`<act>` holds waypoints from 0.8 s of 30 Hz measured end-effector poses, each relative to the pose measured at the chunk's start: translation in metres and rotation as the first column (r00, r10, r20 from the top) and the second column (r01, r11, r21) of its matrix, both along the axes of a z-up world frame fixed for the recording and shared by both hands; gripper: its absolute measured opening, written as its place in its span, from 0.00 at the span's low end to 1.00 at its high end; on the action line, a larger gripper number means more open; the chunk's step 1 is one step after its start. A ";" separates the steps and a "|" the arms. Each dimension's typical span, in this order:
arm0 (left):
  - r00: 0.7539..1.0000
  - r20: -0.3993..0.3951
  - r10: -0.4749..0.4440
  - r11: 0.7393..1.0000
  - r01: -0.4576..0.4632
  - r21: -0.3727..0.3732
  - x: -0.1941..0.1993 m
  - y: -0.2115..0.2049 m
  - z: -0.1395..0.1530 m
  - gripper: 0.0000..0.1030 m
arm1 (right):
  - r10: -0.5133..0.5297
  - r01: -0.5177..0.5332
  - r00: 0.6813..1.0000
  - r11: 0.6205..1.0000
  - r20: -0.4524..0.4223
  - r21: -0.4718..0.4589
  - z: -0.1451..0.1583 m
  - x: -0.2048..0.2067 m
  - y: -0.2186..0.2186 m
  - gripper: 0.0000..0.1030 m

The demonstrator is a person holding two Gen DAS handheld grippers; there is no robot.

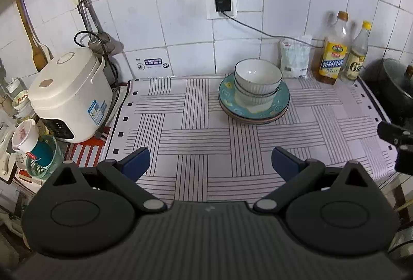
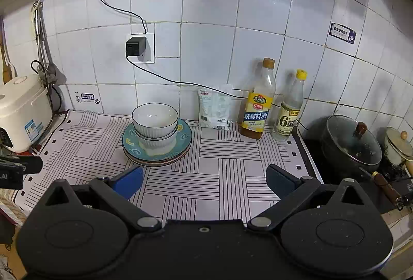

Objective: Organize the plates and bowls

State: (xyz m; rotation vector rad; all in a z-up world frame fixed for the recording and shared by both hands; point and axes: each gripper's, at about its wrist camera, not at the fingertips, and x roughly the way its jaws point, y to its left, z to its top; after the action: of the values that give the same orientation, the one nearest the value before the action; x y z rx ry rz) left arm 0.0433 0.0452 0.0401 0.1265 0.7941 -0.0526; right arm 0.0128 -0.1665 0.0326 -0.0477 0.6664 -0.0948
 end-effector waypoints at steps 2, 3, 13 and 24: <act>1.000 -0.006 -0.006 1.000 0.006 0.012 -0.001 -0.001 -0.001 0.99 | 0.002 -0.002 1.000 1.000 0.006 0.003 -0.001 -0.001 0.001 1.00; 1.000 -0.005 -0.003 1.000 0.003 0.011 -0.001 0.000 -0.001 0.99 | 0.002 -0.002 1.000 1.000 0.009 0.006 -0.001 -0.002 0.000 1.00; 1.000 -0.003 0.015 1.000 -0.015 0.002 -0.002 0.003 -0.004 0.99 | -0.017 0.017 1.000 1.000 0.003 0.013 -0.007 -0.003 -0.001 1.00; 1.000 0.007 0.026 1.000 -0.026 0.003 -0.004 0.004 -0.007 0.99 | -0.042 0.042 0.999 0.999 -0.003 0.013 -0.013 -0.005 -0.004 1.00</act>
State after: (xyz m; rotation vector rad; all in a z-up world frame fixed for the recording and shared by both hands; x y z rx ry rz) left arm 0.0392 0.0494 0.0331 0.1187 0.7887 -0.0262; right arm 0.0075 -0.1705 0.0201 -0.0213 0.6706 -0.1306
